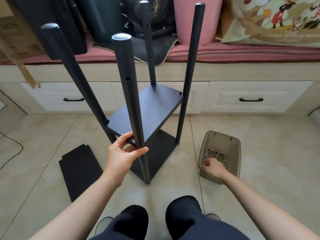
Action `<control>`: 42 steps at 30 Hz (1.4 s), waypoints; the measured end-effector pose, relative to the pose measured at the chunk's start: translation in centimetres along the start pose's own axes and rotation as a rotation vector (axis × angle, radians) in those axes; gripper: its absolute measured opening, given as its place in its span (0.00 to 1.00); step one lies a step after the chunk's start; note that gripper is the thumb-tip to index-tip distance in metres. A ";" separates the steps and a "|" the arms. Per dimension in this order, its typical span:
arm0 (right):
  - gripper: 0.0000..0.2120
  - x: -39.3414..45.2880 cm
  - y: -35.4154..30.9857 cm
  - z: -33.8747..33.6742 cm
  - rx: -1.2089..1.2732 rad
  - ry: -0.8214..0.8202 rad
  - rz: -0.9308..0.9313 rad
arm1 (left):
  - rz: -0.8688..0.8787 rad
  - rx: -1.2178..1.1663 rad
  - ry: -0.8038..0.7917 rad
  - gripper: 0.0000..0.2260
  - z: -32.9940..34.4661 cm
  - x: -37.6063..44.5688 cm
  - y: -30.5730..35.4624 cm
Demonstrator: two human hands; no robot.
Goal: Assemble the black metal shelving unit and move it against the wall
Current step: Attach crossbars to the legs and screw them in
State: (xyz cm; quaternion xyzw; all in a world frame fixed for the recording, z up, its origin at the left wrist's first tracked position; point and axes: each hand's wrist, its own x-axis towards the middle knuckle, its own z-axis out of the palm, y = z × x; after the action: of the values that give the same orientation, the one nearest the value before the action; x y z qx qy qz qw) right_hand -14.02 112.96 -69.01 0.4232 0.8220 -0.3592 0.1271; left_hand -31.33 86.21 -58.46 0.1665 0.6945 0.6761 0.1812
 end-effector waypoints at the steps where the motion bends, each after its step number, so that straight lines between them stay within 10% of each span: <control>1: 0.09 0.2 0.1 0.3 -0.039 -0.001 -0.006 | -0.004 0.002 0.004 0.23 0.0 0.0 0.0; 11: 0.02 -1.4 -0.8 2.1 -0.082 -0.017 -0.099 | -0.016 0.027 0.026 0.23 0.3 -0.2 0.1; 23: 0.26 -3.7 -1.2 7.3 0.076 -0.303 -0.237 | -0.020 0.029 0.032 0.23 0.4 -0.4 0.1; 42: 0.10 5.3 1.5 8.2 -0.166 -0.108 -0.017 | 0.021 0.051 0.028 0.23 0.6 -0.5 0.2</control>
State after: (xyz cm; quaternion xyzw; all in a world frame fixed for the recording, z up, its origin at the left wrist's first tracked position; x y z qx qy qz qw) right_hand -16.86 111.03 -78.28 0.3842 0.8446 -0.3130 0.2028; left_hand -30.64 86.50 -58.29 0.1691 0.7122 0.6622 0.1602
